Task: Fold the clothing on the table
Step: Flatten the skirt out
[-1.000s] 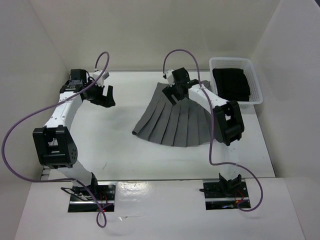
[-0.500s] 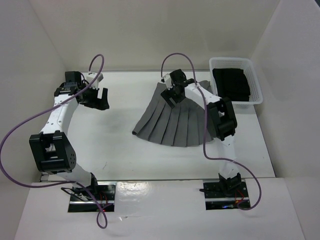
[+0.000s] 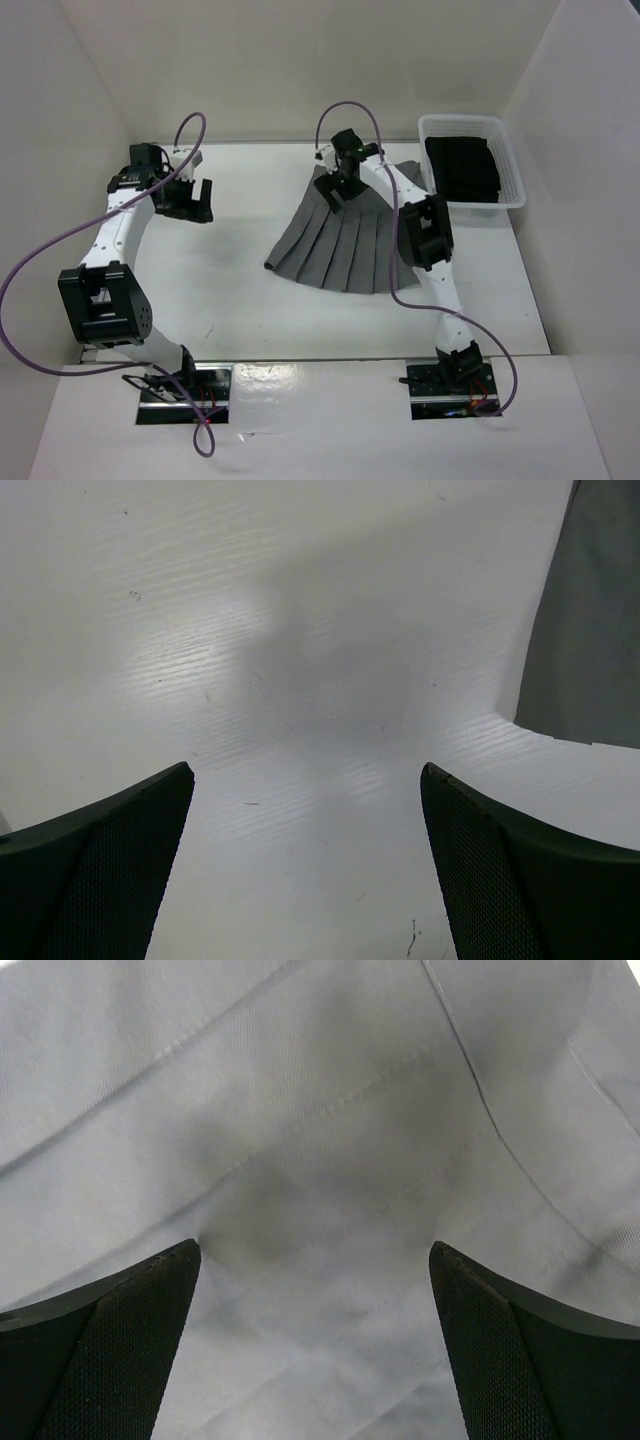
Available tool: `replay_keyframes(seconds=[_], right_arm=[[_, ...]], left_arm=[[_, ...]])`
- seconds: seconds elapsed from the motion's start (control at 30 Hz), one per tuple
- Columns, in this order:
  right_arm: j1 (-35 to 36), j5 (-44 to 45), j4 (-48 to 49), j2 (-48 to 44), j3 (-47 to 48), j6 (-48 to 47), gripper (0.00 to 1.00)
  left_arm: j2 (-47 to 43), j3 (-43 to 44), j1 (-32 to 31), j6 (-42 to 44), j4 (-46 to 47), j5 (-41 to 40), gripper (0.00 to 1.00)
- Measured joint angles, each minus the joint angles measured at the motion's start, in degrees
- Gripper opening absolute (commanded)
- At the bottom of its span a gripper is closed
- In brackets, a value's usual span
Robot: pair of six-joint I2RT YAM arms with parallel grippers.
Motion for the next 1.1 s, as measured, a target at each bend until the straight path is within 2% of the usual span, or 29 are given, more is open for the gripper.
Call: replay_keyframes(seconds=[0.17,0.33,0.6,0.97,1.1], right_arm=[[0.00,-2.45,-6.47,7.04,10.56,0.94,0.99],[0.13,-4.13,-14.34,15.85,27.10,1.99,0.99],[4.42,-4.81,-18.93,18.43,32.41,2.01,0.99],[22.95,-7.58,-19.63,21.27,37.97,1.90,0.99],[26.80,-7.30,-18.95,21.90,39.26,2.19,0.99]], left_arm=[[0.07,0.00,0.31,-0.02,-0.50,-1.49,1.00],[0.09,0.00,0.48,0.02,-0.79,-2.47,1.00],[0.11,0.00,2.84,0.26,-1.68,-3.37,1.00],[0.09,-0.33,5.20,0.48,-2.14,-3.61,1.00],[-0.20,-1.31,5.81,0.59,-2.51,-3.61,1.00]])
